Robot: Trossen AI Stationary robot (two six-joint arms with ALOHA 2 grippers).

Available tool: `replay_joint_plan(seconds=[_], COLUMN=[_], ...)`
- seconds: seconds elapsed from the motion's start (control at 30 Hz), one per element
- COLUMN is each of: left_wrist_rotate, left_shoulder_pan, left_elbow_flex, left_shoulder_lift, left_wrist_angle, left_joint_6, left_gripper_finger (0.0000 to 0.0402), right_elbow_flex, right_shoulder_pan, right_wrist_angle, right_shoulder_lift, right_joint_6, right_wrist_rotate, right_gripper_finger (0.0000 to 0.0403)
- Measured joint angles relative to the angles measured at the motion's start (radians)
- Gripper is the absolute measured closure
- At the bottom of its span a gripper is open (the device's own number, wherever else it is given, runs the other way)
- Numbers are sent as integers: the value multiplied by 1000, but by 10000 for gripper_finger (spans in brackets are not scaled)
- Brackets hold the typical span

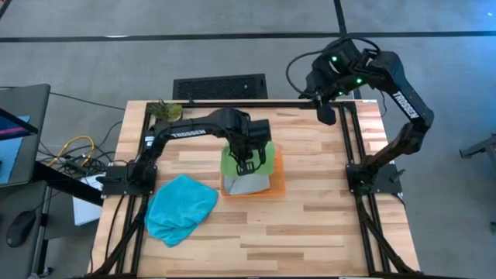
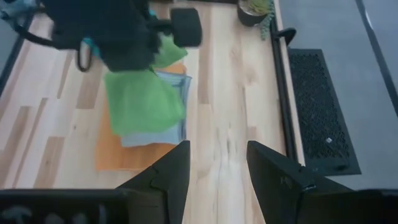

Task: Sort microfiber towel by color & place in baskets
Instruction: Stack the green towel on top of the gray towel into the orange bin

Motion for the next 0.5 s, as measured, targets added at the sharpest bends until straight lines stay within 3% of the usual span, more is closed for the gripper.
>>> replay_joint_plan(seconds=[0.5], left_wrist_rotate=[11], left_shoulder_pan=[-19], left_elbow_flex=[-321], left_shoulder_lift=[1], left_wrist_angle=[189], left_joint_6=[-20], left_gripper_finger=[394], right_elbow_flex=[0], right_shoulder_pan=[88], right_wrist_angle=[3], right_shoulder_lift=[2], right_joint_6=[105], right_wrist_rotate=[0], right_gripper_finger=[221])
